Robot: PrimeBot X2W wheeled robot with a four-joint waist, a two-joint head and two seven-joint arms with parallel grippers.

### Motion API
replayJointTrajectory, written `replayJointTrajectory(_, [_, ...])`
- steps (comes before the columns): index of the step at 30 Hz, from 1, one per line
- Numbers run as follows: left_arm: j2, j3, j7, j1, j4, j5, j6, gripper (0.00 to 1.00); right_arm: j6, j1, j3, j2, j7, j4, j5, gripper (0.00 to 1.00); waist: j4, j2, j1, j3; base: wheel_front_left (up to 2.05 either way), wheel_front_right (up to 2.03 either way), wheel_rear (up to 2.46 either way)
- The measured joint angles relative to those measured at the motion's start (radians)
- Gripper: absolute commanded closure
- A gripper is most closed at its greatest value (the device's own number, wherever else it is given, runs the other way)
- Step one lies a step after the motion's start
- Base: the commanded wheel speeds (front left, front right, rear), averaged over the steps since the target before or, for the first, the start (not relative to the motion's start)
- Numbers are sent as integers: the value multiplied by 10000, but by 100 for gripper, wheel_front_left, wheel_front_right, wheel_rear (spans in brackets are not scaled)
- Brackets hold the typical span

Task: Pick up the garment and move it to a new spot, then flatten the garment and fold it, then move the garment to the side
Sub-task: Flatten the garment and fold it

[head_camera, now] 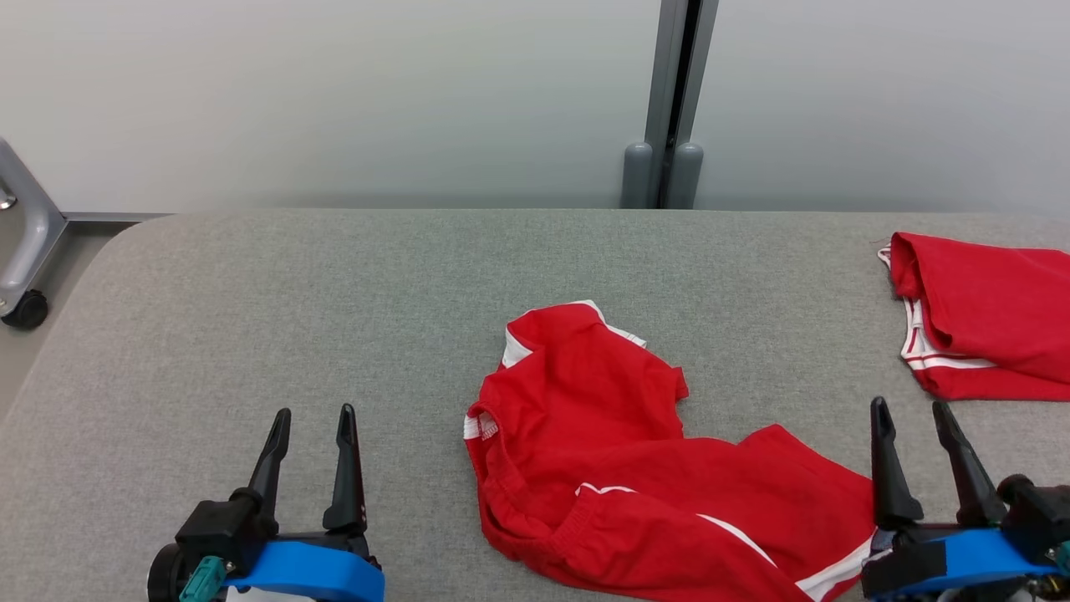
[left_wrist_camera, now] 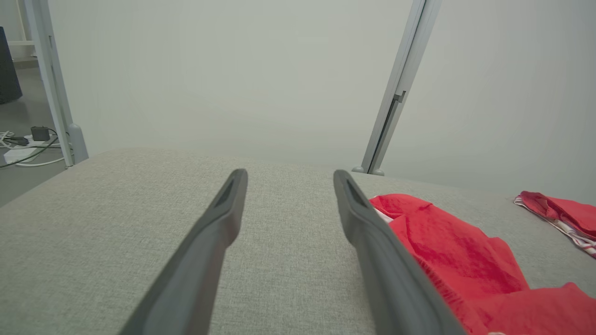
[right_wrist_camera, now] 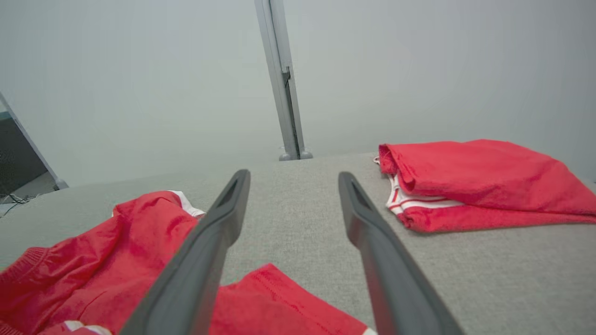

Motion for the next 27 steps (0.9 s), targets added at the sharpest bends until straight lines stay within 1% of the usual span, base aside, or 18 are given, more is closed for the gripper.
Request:
replayJointTrajectory(3, [0,33,0,3,-6,13,-2,0,0,-185,272,-4,-161,-483,-245,0,9,0,0,7,0,0,0])
replayJointTrajectory(7, [0,107,0,4,-21,56,-2,0,0,-394,706,0,-257,-711,-456,0,12,0,0,12,0,0,0])
replayJointTrajectory(10, [2,165,0,5,-52,58,0,0,0,-551,1074,6,-295,-702,-585,0,-30,0,0,48,0,0,0])
replayJointTrajectory(16, [2,113,0,-191,-4,174,-13,0,0,-628,1312,4,-314,-550,-564,0,-97,0,0,124,0,0,0])
replayJointTrajectory(23, [23,-527,2,-1489,293,416,-199,0,0,-680,1411,4,-328,-339,-558,0,-316,0,0,227,0,0,0])
replayJointTrajectory(27, [17,-1093,291,-2244,732,380,-282,0,0,-751,1486,4,-328,-276,-556,0,-503,0,2,330,0,0,0])
